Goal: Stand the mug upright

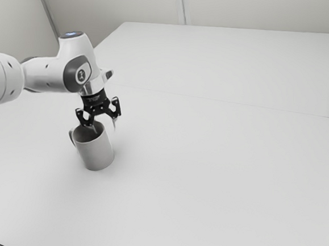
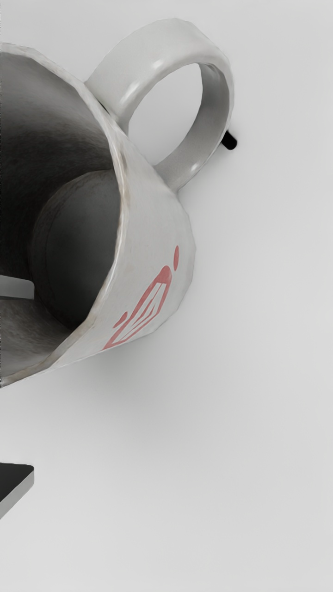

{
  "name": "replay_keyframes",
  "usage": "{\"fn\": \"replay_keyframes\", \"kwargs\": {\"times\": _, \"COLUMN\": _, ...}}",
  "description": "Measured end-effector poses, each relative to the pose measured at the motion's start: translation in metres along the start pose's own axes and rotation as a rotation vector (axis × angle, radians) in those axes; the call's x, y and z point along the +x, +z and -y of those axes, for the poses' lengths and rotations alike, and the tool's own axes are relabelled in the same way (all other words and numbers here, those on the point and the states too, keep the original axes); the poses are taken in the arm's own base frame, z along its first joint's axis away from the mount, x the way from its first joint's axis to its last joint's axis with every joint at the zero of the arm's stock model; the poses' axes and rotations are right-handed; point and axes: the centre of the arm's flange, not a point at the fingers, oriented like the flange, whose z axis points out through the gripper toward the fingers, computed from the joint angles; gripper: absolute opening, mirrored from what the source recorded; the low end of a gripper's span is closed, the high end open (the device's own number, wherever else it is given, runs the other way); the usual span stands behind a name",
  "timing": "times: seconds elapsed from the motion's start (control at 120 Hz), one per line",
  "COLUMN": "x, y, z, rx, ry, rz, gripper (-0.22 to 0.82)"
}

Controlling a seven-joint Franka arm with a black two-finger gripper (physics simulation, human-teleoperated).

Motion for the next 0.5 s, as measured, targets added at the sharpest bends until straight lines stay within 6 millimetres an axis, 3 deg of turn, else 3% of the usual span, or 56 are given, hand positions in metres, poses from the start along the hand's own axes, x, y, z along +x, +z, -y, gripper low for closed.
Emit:
{"fn": "replay_keyframes", "kwargs": {"times": 0.1, "x": 0.002, "y": -0.016, "z": -0.001, "rx": 0.001, "ry": -0.006, "rz": -0.016, "gripper": 0.44}}
{"fn": "replay_keyframes", "kwargs": {"times": 0.2, "x": 0.004, "y": -0.045, "z": -0.003, "rx": -0.011, "ry": -0.001, "rz": -0.037, "gripper": 0.5}}
{"fn": "replay_keyframes", "kwargs": {"times": 0.317, "x": 0.009, "y": -0.102, "z": -0.005, "rx": -0.028, "ry": 0.064, "rz": -0.097, "gripper": 0.55}}
{"fn": "replay_keyframes", "kwargs": {"times": 0.5, "x": 0.003, "y": -0.186, "z": 0.017, "rx": -0.018, "ry": 0.226, "rz": -0.167, "gripper": 0.58}}
